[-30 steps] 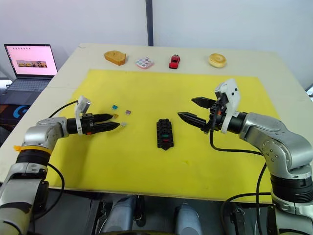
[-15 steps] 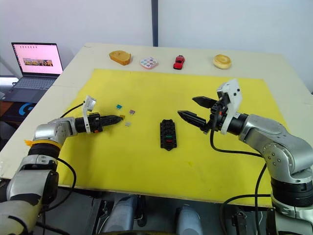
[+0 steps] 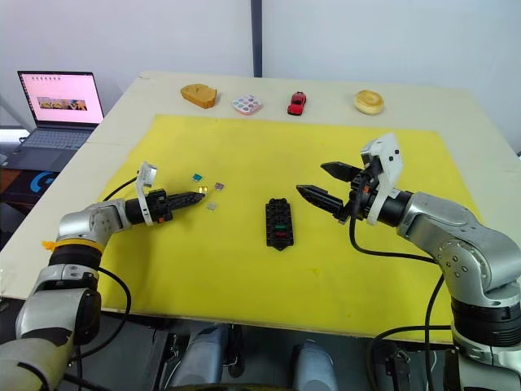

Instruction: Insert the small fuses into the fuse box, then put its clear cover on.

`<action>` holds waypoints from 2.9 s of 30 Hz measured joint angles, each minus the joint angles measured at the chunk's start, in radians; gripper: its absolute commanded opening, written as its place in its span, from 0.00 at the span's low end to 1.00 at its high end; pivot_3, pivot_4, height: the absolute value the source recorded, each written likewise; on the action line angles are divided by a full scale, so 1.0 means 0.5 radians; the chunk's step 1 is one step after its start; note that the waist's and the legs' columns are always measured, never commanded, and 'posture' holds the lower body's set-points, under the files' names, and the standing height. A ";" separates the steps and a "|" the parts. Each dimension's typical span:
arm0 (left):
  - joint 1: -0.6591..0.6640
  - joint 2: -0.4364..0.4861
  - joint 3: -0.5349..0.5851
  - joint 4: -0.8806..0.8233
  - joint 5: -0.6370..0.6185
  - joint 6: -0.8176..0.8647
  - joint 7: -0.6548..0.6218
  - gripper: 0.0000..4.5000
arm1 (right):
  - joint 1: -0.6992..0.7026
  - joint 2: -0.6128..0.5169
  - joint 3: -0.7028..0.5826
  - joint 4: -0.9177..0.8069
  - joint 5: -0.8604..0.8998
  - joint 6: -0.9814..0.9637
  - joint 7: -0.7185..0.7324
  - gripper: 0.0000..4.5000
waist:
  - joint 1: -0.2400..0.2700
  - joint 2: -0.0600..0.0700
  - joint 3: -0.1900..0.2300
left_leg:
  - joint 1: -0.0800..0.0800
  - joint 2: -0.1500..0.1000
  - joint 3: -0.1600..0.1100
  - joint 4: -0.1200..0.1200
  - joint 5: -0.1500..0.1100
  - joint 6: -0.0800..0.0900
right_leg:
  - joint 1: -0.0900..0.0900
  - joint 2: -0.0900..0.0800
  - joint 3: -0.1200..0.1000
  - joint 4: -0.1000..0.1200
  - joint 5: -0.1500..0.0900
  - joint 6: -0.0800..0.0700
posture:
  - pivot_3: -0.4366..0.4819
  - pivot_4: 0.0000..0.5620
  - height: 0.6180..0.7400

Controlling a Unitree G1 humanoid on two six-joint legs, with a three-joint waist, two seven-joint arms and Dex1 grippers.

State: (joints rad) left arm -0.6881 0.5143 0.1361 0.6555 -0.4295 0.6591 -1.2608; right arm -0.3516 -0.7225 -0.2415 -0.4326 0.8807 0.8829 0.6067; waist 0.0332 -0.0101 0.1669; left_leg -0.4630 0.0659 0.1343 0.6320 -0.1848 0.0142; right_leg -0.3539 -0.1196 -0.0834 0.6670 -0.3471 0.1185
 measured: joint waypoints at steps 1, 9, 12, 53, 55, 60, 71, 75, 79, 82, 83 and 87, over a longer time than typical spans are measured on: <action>0.018 0.006 0.000 -0.038 -0.019 0.023 -0.016 0.01 | -0.009 0.000 0.000 -0.001 0.018 0.014 -0.006 1.00 | -0.005 0.000 0.000 | 0.000 0.000 0.000 0.000 0.001 -0.001 | 0.001 0.000 0.000 0.001 0.000 0.000 | 0.48 0.27 1.00; -0.029 0.153 0.033 -0.724 -0.356 0.392 -0.093 0.01 | -0.634 0.040 0.004 0.329 0.628 0.537 -0.123 1.00 | -0.065 -0.003 0.003 | -0.003 0.002 -0.002 -0.004 0.003 -0.005 | -0.003 0.001 0.001 0.004 0.000 0.000 | 0.48 0.27 1.00; -0.108 0.165 0.032 -0.931 -0.473 0.473 -0.089 0.01 | -0.848 0.079 0.069 0.464 0.692 0.624 -0.083 1.00 | -0.069 -0.003 0.003 | -0.003 0.002 0.000 -0.004 0.003 -0.005 | -0.003 0.001 0.002 0.003 0.000 0.000 | 0.48 0.27 1.00; -0.265 0.111 -0.238 -1.310 -0.648 0.360 -0.061 0.00 | -1.137 0.272 0.308 0.645 0.586 0.755 0.176 0.01 | -0.088 -0.003 0.003 | -0.007 0.002 0.001 -0.004 0.004 -0.006 | -0.008 0.002 0.002 0.004 0.000 0.000 | 0.48 0.27 1.00; -0.265 0.111 -0.239 -1.310 -0.647 0.357 -0.061 0.00 | -1.137 0.272 0.308 0.643 0.586 0.755 0.176 0.01 | -0.089 -0.003 0.003 | -0.007 0.002 0.001 -0.004 0.004 -0.006 | -0.008 0.002 0.002 0.004 0.000 0.000 | 0.48 0.27 1.00; -0.264 0.124 -0.245 -1.310 -0.643 0.355 -0.067 0.17 | -1.137 0.272 0.308 0.637 0.586 0.755 0.188 0.00 | -0.090 -0.003 0.003 | -0.008 0.002 0.001 -0.004 0.004 -0.006 | -0.008 0.002 0.002 0.004 0.000 0.000 | 0.48 0.27 1.00; -0.172 0.282 -0.244 -1.302 -0.642 0.386 -0.089 1.00 | -1.114 0.272 0.308 0.594 0.516 0.657 0.239 0.00 | -0.090 -0.003 0.003 | -0.008 0.002 0.001 -0.004 0.004 -0.006 | -0.009 0.002 0.002 0.003 0.000 0.000 | 0.48 0.27 1.00; -0.091 0.339 -0.240 -1.317 -0.587 0.344 -0.032 1.00 | -0.992 0.269 0.283 0.551 0.418 0.468 0.296 0.00 | -0.087 -0.003 0.003 | -0.008 0.002 0.001 -0.004 0.004 -0.006 | -0.008 0.002 0.002 0.003 0.000 0.000 | 0.48 0.27 1.00; 0.032 0.404 -0.239 -1.315 -0.462 0.188 0.009 1.00 | -0.890 0.139 0.319 0.543 0.154 0.161 0.495 0.00 | -0.089 -0.002 0.003 | -0.009 0.001 0.002 -0.005 0.004 -0.006 | -0.010 0.002 0.002 0.002 0.000 0.000 | 0.48 0.27 1.00; 0.103 0.458 -0.238 -1.316 -0.387 0.085 0.009 1.00 | -0.863 0.066 0.397 0.569 -0.029 -0.006 0.659 0.00 | -0.092 -0.002 0.003 | -0.009 0.002 0.002 -0.005 0.004 -0.006 | -0.010 0.002 0.002 0.002 0.000 0.000 | 0.48 0.27 1.00; 0.128 0.485 -0.238 -1.318 -0.359 0.041 0.007 1.00 | -0.858 0.065 0.423 0.579 -0.078 -0.058 0.703 0.00 | -0.095 -0.002 0.004 | -0.008 0.002 0.002 -0.006 0.004 -0.007 | -0.011 0.003 0.002 0.002 0.000 0.000 | 0.48 0.27 1.00; 0.279 0.602 -0.240 -1.372 -0.265 -0.086 -0.019 1.00 | -0.810 0.016 0.530 0.613 -0.271 -0.260 0.886 0.00 | -0.095 -0.002 0.004 | -0.010 0.002 0.003 -0.007 0.005 -0.007 | -0.013 0.002 0.003 0.001 0.000 0.000 | 0.48 0.27 1.00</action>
State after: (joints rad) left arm -0.5485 0.8155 0.0163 -0.0305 -0.5618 0.6161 -1.2704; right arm -0.7564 -0.7147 0.0235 -0.1259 0.7453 0.7528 1.0499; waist -0.0144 -0.0110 0.1689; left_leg -0.4678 0.0670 0.1361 0.6285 -0.1825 0.0105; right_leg -0.3604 -0.1184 -0.0819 0.6677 -0.3471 0.1184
